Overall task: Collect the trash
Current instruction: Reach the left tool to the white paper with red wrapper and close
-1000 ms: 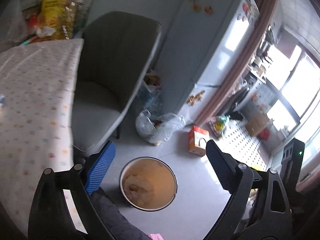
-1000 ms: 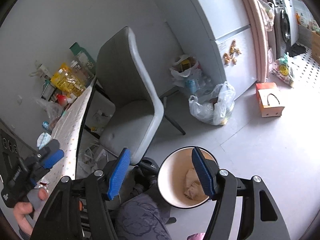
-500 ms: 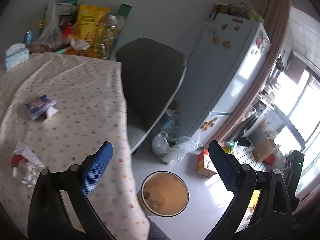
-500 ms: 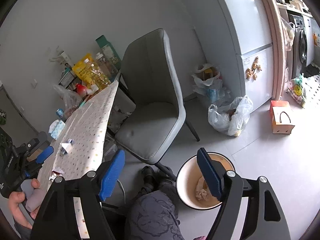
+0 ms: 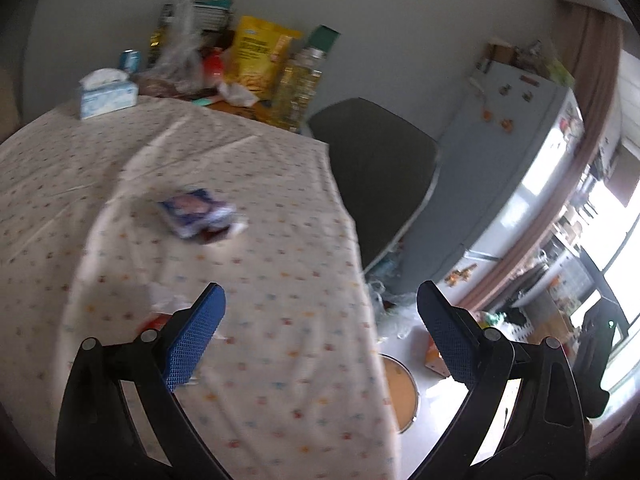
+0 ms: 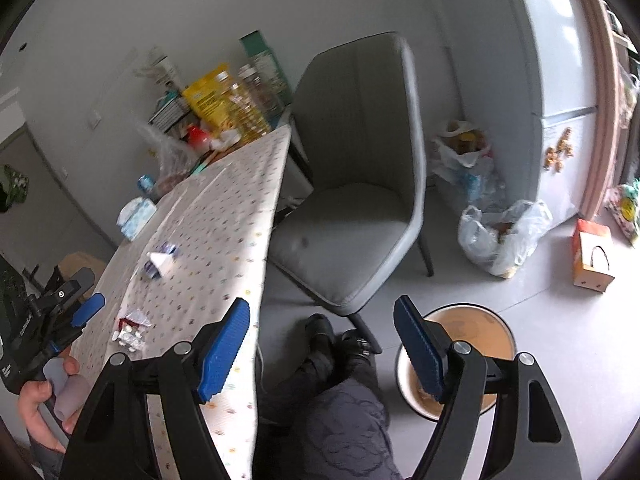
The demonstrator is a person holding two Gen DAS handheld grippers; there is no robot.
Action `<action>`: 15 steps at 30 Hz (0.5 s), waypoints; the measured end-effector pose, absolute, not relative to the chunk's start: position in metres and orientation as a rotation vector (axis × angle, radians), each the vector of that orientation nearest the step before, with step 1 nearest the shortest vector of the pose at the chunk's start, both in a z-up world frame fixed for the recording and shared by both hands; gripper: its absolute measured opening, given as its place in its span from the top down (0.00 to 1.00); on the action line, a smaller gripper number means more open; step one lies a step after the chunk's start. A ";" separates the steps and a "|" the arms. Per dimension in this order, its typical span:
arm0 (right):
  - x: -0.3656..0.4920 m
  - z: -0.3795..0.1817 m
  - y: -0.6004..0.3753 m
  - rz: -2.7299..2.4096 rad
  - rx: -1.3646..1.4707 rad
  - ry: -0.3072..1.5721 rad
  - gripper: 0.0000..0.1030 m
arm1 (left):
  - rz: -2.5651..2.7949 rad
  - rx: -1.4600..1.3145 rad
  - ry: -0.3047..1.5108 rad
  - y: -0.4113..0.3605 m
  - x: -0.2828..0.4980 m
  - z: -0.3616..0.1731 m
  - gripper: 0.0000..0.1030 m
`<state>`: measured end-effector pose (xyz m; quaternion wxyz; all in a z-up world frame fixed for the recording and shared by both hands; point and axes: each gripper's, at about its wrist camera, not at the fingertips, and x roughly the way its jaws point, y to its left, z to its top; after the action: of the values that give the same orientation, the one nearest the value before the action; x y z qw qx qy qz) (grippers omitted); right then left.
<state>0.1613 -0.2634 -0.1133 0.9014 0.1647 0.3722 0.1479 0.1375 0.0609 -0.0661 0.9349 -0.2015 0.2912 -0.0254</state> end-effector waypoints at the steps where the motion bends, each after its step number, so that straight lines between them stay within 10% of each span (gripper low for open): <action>1: 0.162 -0.114 -0.258 0.314 0.336 0.773 0.28 | -0.039 -0.417 0.594 0.067 0.136 -0.067 0.07; 15: 0.164 -0.108 -0.198 0.426 0.301 0.772 0.20 | 0.119 -0.517 0.655 0.142 0.128 -0.105 0.19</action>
<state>0.1643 -0.1979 -0.1076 0.8936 0.1449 0.3720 0.2054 0.1277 0.1419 -0.1045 0.9125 -0.2510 0.3178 0.0576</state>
